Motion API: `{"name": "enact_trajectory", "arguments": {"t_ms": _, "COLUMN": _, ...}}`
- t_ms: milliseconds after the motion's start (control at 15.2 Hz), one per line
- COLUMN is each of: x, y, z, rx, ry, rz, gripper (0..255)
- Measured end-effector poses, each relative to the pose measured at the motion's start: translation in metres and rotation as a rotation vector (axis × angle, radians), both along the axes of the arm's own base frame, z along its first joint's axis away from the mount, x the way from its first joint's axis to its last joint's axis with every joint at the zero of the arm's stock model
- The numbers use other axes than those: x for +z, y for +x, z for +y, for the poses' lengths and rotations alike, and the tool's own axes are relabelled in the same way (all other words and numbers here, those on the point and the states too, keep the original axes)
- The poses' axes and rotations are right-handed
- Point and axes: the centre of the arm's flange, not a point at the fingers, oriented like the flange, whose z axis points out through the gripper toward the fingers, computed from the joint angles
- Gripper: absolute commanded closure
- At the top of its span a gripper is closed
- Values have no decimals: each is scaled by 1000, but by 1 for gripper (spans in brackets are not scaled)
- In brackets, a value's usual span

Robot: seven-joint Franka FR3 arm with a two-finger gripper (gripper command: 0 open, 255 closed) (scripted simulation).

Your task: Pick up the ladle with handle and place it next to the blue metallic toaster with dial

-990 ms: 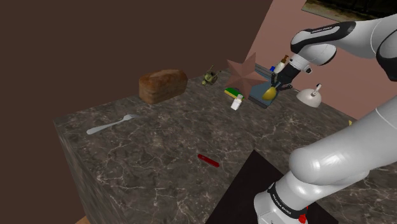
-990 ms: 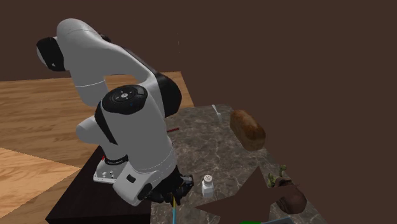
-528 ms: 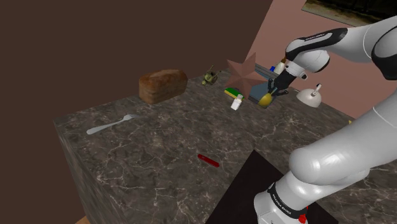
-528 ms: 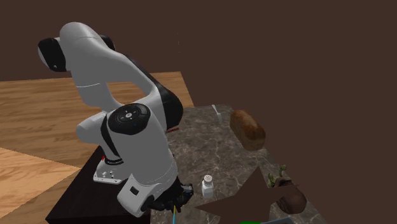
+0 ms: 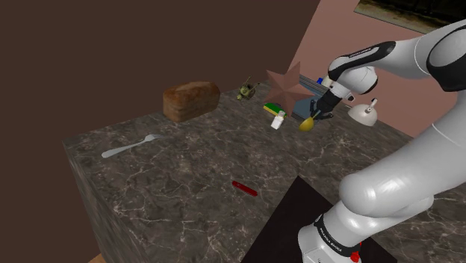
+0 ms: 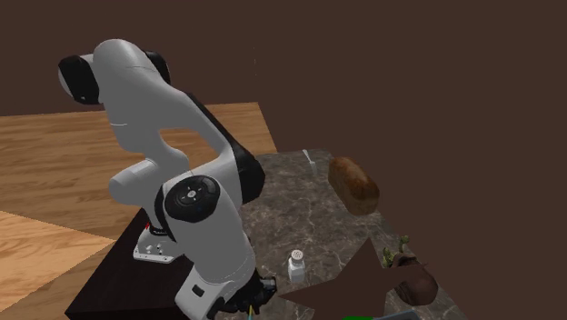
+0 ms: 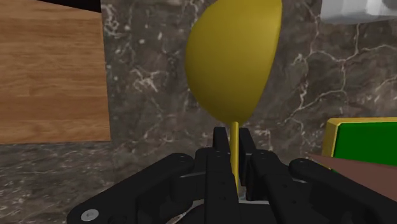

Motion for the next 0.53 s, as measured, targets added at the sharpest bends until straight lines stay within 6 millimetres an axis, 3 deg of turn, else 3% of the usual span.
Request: {"name": "enact_trajectory", "arguments": {"t_ms": 528, "x": -39, "y": 0, "z": -1, "rx": -2, "ry": -5, "rz": -6, "gripper": 255}}
